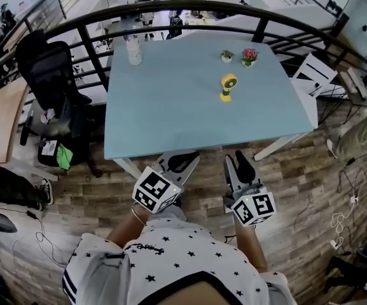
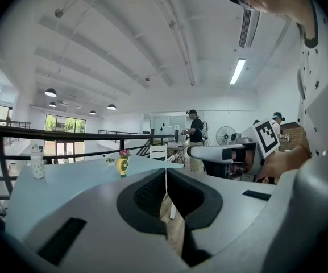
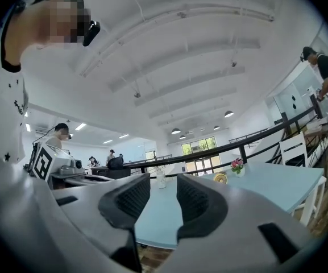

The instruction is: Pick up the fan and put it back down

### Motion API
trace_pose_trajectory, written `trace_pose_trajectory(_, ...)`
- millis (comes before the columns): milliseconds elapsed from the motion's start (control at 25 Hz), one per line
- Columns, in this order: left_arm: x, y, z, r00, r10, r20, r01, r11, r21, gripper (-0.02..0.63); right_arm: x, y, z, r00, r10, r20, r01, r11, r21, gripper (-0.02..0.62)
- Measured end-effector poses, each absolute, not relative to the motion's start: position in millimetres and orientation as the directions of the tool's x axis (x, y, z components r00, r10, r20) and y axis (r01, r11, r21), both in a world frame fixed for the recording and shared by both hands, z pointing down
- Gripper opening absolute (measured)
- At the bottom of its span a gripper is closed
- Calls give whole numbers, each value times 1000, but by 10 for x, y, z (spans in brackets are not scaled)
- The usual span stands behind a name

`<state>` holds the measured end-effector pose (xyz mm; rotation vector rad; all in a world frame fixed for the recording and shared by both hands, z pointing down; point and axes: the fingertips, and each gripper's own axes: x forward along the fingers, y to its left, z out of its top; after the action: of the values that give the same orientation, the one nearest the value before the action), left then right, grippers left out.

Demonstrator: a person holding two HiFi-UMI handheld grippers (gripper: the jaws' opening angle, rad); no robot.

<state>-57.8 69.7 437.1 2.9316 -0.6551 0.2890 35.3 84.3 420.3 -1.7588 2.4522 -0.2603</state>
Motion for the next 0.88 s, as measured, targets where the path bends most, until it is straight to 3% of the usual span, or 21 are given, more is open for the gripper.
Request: trace_pose_trajectory(880, -832, -625, 4588, 803, -542, 248, -574, -815, 77, 29, 305, -736, 4406, -428, -903, 46, -887, 409, -215, 152)
